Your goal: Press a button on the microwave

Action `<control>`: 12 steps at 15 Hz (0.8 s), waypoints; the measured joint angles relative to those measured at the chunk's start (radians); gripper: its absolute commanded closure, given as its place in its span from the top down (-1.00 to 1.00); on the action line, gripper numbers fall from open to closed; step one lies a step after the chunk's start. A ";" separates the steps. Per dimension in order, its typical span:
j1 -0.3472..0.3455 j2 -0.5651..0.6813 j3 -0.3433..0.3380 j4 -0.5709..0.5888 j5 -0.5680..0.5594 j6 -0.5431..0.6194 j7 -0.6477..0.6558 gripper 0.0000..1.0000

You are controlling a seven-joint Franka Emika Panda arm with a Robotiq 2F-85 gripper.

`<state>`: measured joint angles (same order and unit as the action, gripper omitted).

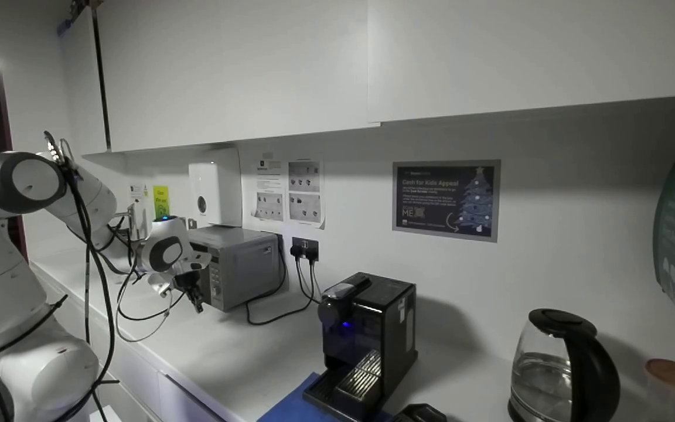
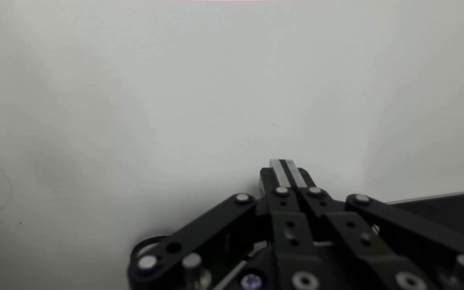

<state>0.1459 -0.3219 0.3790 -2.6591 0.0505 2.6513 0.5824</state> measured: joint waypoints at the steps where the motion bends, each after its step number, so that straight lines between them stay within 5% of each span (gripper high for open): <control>1: 0.002 0.007 0.003 -0.004 0.000 0.035 -0.001 -1.00; 6: 0.037 0.052 0.003 -0.019 0.017 0.156 -0.008 -0.98; 12: 0.042 0.059 0.002 -0.019 0.020 0.160 -0.008 -1.00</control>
<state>0.1880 -0.2625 0.3810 -2.6778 0.0710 2.8111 0.5745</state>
